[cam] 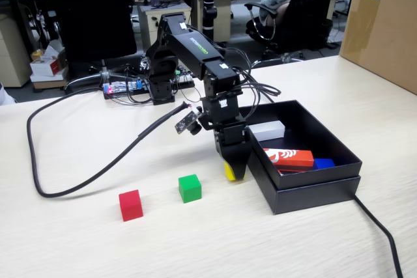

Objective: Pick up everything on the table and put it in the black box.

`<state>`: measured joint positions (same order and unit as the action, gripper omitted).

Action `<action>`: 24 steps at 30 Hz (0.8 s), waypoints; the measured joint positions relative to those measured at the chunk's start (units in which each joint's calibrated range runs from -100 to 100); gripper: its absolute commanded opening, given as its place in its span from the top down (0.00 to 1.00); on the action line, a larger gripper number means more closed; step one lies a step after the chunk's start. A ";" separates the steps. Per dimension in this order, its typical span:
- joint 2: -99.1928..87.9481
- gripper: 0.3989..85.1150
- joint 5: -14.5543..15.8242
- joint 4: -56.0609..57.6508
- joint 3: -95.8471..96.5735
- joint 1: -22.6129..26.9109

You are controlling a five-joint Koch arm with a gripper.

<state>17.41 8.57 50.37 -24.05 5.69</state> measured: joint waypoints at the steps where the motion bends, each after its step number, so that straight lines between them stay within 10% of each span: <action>1: -0.91 0.99 0.00 0.00 0.46 -0.10; 14: -32.10 0.99 -0.24 6.50 4.29 -1.51; 24: -41.94 0.99 -2.05 6.58 1.55 7.08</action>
<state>-24.53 6.52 56.95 -22.50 12.77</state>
